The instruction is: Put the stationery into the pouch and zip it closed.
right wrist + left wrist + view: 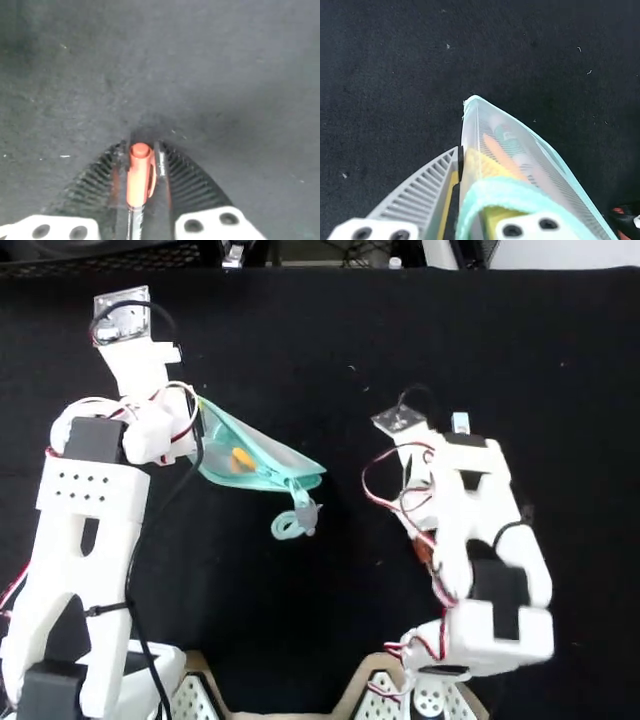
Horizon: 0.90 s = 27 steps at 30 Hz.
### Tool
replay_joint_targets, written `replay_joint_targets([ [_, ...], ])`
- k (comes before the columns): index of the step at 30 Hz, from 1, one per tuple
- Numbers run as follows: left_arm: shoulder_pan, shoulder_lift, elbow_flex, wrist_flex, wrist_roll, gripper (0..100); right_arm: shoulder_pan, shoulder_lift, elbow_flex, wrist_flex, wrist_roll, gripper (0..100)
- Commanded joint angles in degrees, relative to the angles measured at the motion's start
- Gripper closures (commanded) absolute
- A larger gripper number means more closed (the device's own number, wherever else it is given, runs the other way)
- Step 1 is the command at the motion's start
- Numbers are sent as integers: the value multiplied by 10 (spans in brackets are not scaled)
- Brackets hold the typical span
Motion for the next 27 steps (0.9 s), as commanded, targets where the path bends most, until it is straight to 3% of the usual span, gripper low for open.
replay_joint_targets([
  [1,-21,80,49,-25,-6,970,-1,-138,22,-4,1,986],
  [7,-21,80,48,-25,-6,970,-26,-436,53,-9,-80,986],
  [13,-21,80,50,-25,-6,970,-192,-667,-8,-5,-185,986],
  [18,-21,81,51,-25,-5,970,-306,-699,-82,-33,-270,986],
  [27,-21,81,51,-25,-5,970,-416,-698,-170,-115,-257,986],
])
